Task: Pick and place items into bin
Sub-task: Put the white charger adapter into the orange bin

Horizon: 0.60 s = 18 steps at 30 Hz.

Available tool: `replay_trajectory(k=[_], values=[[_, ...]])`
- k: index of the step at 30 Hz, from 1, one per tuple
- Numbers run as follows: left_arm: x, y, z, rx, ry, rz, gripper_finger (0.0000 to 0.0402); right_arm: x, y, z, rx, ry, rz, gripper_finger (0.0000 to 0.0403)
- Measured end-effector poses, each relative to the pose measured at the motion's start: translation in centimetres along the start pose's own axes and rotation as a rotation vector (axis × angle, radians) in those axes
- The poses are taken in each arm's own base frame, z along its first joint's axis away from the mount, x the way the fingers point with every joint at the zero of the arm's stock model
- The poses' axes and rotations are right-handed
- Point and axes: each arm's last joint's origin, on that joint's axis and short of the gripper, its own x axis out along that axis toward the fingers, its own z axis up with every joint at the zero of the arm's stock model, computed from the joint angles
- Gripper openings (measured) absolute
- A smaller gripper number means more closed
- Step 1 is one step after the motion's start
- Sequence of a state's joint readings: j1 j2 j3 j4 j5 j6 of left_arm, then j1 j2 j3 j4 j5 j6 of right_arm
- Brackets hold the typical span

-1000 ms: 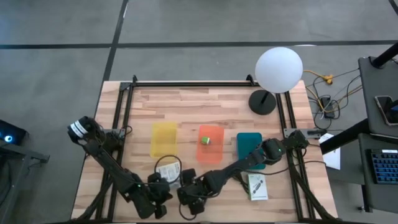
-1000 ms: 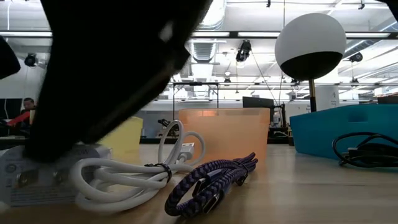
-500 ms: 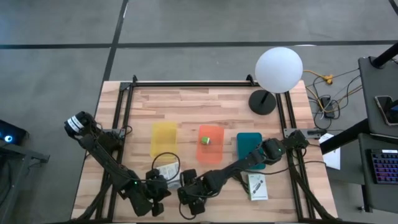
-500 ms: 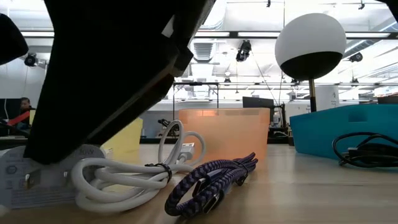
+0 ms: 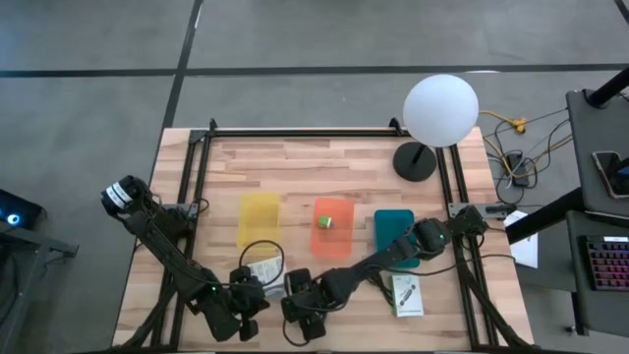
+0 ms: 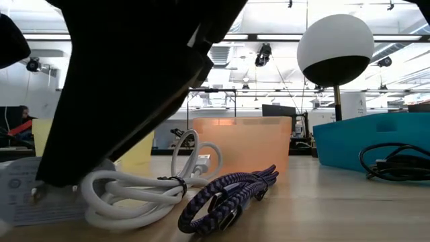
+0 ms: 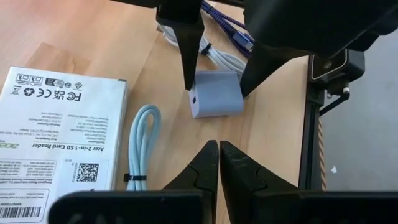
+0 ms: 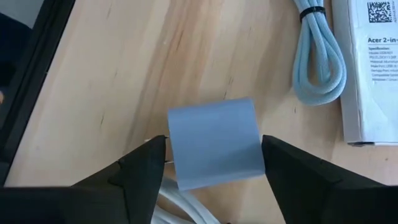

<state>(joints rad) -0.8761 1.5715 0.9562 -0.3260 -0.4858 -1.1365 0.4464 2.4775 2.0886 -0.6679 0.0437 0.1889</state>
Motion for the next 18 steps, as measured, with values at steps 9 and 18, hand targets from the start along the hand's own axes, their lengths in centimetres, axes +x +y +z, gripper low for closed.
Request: replay_trajectory(k=[9,18], values=[[-0.4,-0.1,0.3,-0.003,-0.027,0.004,0.0,-0.4,-0.3,0.4,0.008,-0.005,-0.002,0.0191],[-3.7,0.8,2.1,-0.019,-0.133,0.025,0.0,-3.7,-0.6,1.7,0.172,0.018,-0.077,0.0196]])
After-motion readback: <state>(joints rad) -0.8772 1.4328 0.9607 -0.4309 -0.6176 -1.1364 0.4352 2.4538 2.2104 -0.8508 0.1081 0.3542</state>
